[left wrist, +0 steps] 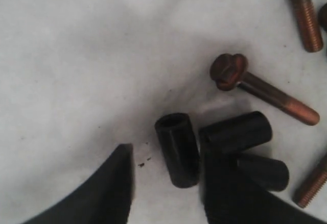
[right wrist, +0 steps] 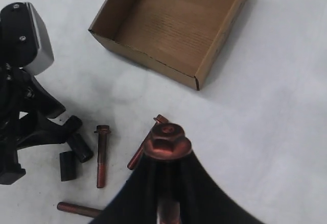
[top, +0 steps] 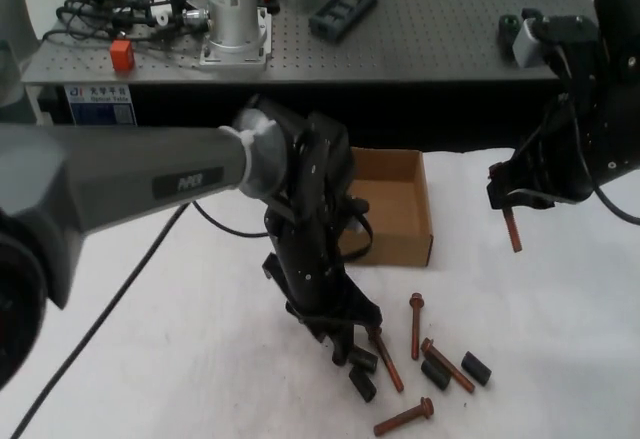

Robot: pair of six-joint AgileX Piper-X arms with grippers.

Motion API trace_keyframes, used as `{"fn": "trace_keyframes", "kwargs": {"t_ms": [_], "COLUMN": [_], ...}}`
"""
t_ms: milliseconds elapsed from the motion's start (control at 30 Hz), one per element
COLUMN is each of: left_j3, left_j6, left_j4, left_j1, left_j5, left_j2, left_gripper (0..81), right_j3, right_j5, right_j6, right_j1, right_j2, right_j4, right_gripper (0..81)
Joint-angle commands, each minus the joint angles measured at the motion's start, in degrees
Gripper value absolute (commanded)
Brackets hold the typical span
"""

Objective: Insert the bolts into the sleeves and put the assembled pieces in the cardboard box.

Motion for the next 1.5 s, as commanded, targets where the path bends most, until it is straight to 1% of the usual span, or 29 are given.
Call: {"fn": "trace_keyframes", "kwargs": {"t_ms": [0, 133, 200, 267, 333, 433, 467, 600, 700, 800, 900, 967, 1100, 1167, 1233, 1300, 1367, 1467], "left_j3": [-0.67, -0.67, -0.67, -0.67, -0.67, -0.67, -0.67, -0.84, -0.83, 0.6, 7.3, 14.99, 31.16, 36.64, 40.6, 43.18, 44.05, 44.04], "left_j6": [-0.34, -1.25, -1.25, -1.25, -0.65, 4.04, 5.74, 8.93, 8.66, 7.53, 5.4, 3.68, -2.0, -6.06, -9.32, -11.04, -11.11, -11.11], "left_j4": [0.61, 0.61, 0.61, -0.03, -1.61, -3.19, -3.32, -2.72, -2.91, -6.18, -17.84, -28.38, -50.36, -59.68, -67.58, -72.55, -74.22, -74.26], "left_j1": [-0.08, -0.15, -0.15, -0.15, -0.15, -0.15, -0.15, -0.15, -0.15, 0.42, 1.28, 1.33, 1.33, 1.33, 1.33, 1.33, 1.33, 1.33], "left_j5": [-0.03, -0.04, -0.04, -0.04, -0.04, -0.04, -0.04, -0.16, 0.12, 1.79, 5.56, 7.71, 13.83, 16.16, 18.34, 19.43, 19.72, 19.71], "left_j2": [0.57, 1.81, 2.3, 2.7, 2.91, 2.93, 2.93, 2.61, 0.37, -5.42, -13.95, -20.82, -31.66, -35.47, -37.91, -39.59, -40.52, -41.41], "left_gripper": [30.6, 30.5, 28.0, 21.8, 13.3, 1.9, 0.8, 0.6, 0.6, 0.6, 0.6, 0.6, 0.6, 0.6, 0.6, 0.6, 0.6, 0.6], "right_j3": [-0.28, -0.28, -0.28, -0.28, -0.28, -0.28, -0.28, -0.28, -0.28, -0.28, -0.12, 1.64, 9.15, 13.77, 17.31, 19.46, 20.41, 20.69], "right_j5": [-0.81, -0.81, -0.81, -0.81, -1.13, -1.99, -2.13, -3.71, -8.46, -12.33, -16.48, -18.91, -19.07, -19.07, -18.93, -18.08, -17.31, -17.33], "right_j6": [0.22, 0.22, 0.22, 0.22, 0.63, 1.51, 1.48, 1.95, 4.12, 7.69, 12.37, 17.09, 28.81, 34.28, 38.18, 40.13, 40.33, 40.33], "right_j1": [-0.34, -0.34, -0.34, -0.34, -0.34, -0.34, -0.34, -0.34, -0.34, -0.24, 0.25, 1.27, 4.75, 7.3, 9.78, 11.61, 13.15, 13.96], "right_j2": [-0.77, -0.77, -0.77, -0.77, -0.77, -0.77, -0.77, -0.89, -1.64, -3.26, -4.83, -6.13, -9.39, -10.41, -10.45, -10.45, -10.45, -10.45], "right_j4": [-0.74, -0.74, -0.74, -0.74, -0.7, -0.7, -0.7, -1.41, -4.88, -10.77, -16.97, -23.87, -43.17, -53.72, -61.06, -65.74, -66.17, -65.41], "right_gripper": [1.6, 1.6, 1.6, 1.6, 1.6, 1.6, 1.6, 1.6, 1.6, 1.6, 1.6, 1.6, 1.6, 1.6, 1.6, 1.6, 1.6, 1.6]}}
